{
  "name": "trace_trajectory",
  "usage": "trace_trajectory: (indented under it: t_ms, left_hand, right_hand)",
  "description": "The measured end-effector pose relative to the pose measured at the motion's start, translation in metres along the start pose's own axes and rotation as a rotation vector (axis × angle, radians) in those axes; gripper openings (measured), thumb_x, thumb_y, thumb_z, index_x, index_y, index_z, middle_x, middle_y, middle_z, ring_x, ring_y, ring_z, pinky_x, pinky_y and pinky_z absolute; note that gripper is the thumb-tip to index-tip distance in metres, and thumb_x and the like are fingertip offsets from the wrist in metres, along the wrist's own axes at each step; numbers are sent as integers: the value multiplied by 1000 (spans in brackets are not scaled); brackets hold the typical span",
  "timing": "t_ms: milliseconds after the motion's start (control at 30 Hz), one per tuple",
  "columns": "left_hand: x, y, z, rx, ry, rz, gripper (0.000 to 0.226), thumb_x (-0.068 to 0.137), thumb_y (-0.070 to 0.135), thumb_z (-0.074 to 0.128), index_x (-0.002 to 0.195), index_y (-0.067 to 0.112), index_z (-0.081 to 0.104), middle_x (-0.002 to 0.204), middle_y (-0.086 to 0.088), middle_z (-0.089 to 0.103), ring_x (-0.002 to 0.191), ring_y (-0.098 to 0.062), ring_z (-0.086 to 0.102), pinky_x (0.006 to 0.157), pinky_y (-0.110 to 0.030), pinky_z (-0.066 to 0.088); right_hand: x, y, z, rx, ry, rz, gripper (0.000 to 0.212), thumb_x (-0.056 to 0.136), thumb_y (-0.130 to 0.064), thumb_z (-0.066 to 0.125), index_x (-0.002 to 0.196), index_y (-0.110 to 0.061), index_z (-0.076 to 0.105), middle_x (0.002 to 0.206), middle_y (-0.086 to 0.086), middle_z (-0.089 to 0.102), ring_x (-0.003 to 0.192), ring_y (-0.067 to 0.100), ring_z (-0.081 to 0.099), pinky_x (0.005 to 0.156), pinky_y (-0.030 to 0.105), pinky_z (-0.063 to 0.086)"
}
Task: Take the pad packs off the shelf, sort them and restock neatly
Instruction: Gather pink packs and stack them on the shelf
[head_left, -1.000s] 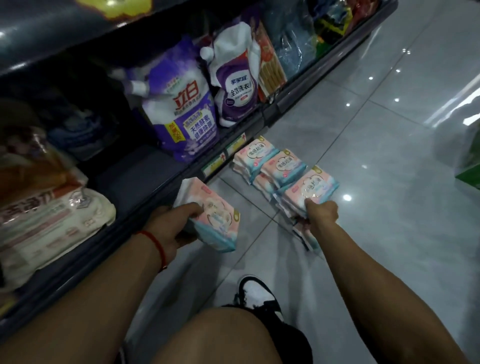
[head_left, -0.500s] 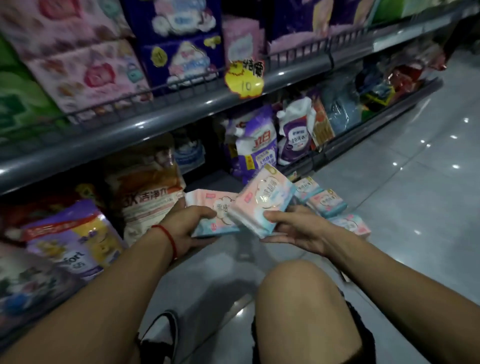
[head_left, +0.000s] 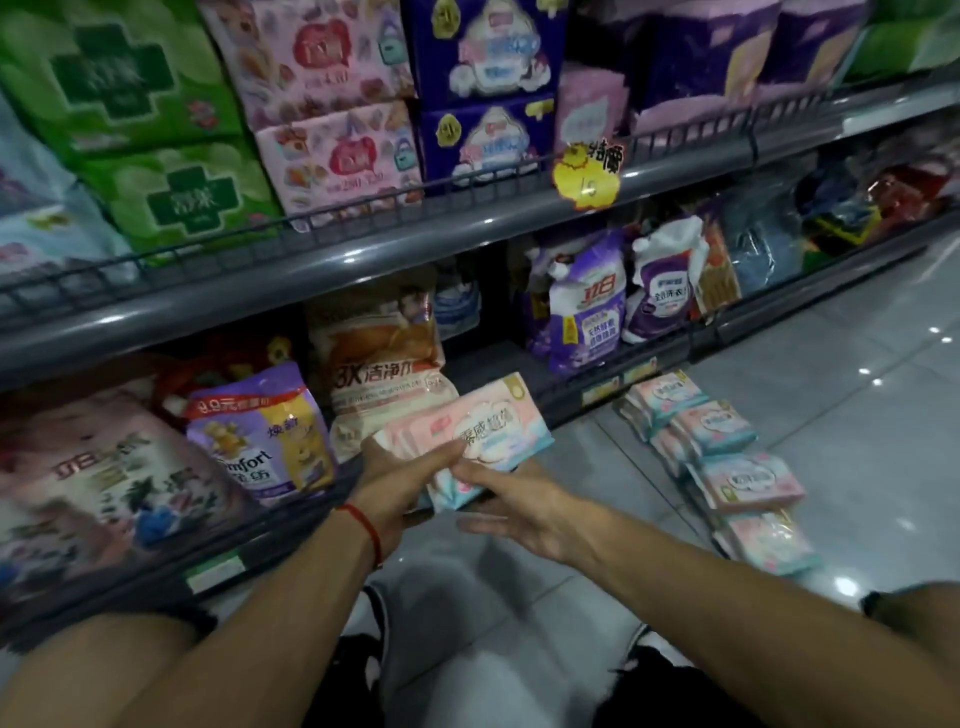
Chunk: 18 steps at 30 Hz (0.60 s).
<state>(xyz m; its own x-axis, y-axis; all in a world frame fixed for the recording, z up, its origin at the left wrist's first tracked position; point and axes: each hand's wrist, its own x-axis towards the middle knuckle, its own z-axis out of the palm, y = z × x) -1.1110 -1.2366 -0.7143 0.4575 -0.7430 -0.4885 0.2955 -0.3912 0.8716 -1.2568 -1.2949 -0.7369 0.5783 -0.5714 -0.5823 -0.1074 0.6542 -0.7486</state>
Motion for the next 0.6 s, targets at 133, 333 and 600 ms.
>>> trace_trajectory:
  t_ms: [133, 333, 600]
  left_hand:
    - [24, -81, 21, -72, -21, -212, 66, 66, 10, 93, 124, 3, 62, 105, -20, 76, 91, -34, 76, 71, -46, 62]
    - [49, -189, 57, -49, -73, -487, 49, 72, 5, 85, 119, 3, 70, 105, -20, 76, 91, -33, 76, 76, -45, 63]
    - [111, -246, 82, 270, -113, -413, 88, 51, 36, 100, 128, 12, 64, 124, -18, 70, 110, -37, 70, 97, -58, 54]
  right_hand:
    - [1, 66, -59, -3, 109, 186, 46, 85, -40, 81, 116, -10, 68, 108, 15, 76, 98, 30, 73, 92, 52, 59]
    - [-6, 116, -242, -356, 846, 240, 31, 92, -26, 67, 98, 3, 71, 94, 21, 72, 85, 36, 69, 82, 42, 57]
    - [17, 143, -372, -460, 1225, 233, 62, 88, -30, 74, 141, -9, 50, 142, 23, 51, 124, 43, 56, 104, 48, 50]
